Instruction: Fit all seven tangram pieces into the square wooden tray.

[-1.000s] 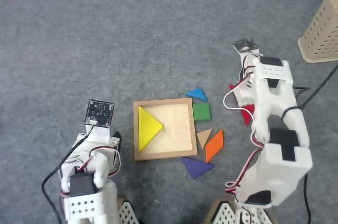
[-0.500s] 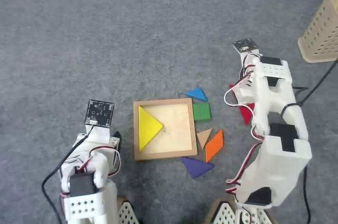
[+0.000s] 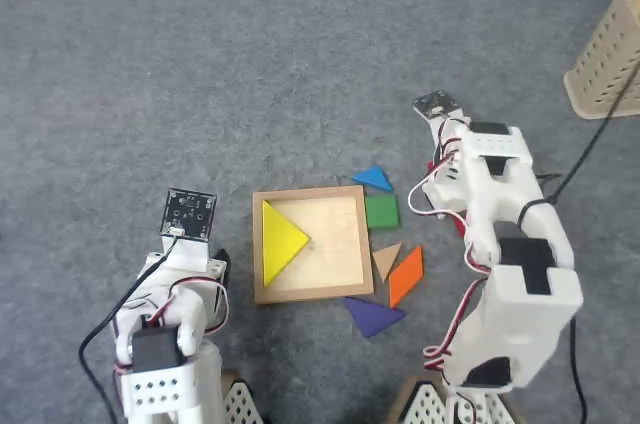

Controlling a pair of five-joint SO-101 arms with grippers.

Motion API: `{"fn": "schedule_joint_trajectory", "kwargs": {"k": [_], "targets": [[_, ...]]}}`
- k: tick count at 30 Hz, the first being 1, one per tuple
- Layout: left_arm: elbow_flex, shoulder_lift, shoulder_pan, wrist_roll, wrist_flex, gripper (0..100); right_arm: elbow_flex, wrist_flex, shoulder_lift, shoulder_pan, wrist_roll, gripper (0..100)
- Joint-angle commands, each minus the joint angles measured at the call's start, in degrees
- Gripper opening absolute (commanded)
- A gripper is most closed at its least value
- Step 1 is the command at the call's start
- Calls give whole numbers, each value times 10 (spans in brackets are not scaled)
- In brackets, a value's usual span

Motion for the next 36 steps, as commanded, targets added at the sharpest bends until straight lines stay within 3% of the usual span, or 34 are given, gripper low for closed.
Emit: {"fn": "schedule_joint_trajectory", "kwargs": {"k": [1,4,11,15,21,32,36], "targets": [[-7,-4,1,-3,3,168,23,-7,-34,-12,10,333],[-7,-4,1,-3,3,168,23,-8,-41,-11,6,298],[-7,-4,1,-3,3,168,11,0,-53,-14,4,104],[-7,-4,1,-3,3,168,3,9,-102,-12,-55,2],[-7,-4,1,-3,3,168,-1,45,-182,-41,-80,6],[-7,-4,1,-3,3,168,3,73,-262,-226,-85,6],[-7,-4,1,-3,3,168,3,72,-255,-257,-157,6]]}}
